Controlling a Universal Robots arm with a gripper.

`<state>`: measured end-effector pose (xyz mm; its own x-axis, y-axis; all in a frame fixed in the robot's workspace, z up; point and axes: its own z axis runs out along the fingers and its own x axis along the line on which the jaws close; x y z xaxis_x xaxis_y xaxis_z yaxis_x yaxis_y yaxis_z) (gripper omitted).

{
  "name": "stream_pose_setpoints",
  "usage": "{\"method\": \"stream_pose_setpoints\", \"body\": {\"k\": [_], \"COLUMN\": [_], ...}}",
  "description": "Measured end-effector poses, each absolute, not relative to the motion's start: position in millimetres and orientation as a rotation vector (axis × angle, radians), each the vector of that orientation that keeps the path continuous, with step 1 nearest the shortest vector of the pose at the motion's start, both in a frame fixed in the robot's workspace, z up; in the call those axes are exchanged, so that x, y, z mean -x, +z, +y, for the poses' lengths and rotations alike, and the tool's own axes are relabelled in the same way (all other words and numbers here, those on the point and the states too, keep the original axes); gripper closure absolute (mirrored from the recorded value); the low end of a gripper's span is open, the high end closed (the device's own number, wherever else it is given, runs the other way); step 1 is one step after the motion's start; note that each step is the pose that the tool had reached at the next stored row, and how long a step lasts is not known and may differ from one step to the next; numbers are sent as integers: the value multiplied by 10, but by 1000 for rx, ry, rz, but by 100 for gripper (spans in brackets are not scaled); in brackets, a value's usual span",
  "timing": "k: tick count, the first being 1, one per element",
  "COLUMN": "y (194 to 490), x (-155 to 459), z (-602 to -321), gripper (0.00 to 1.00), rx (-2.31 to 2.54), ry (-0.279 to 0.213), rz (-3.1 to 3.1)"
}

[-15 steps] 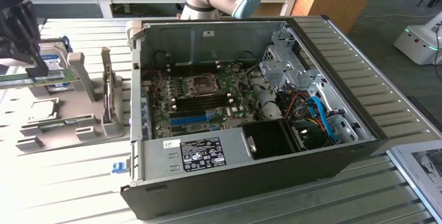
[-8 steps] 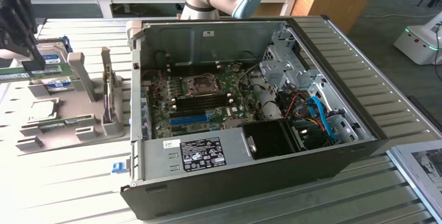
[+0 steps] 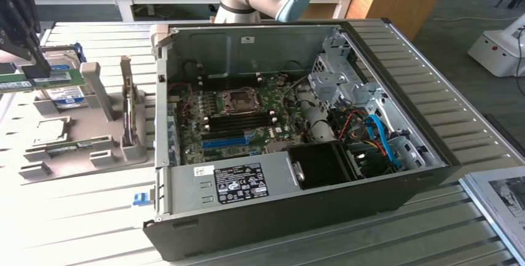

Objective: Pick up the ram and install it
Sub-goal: 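Pick up the ram and move it above insertion slot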

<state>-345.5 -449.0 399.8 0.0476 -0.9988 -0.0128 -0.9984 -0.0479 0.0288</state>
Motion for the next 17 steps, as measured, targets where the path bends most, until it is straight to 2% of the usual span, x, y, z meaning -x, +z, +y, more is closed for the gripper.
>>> {"method": "stream_pose_setpoints", "body": {"k": [17], "y": [3998], "x": [3269], "z": [-4490], "gripper": [88], "rx": [-2265], "ry": [-46], "rz": [-2159]}}
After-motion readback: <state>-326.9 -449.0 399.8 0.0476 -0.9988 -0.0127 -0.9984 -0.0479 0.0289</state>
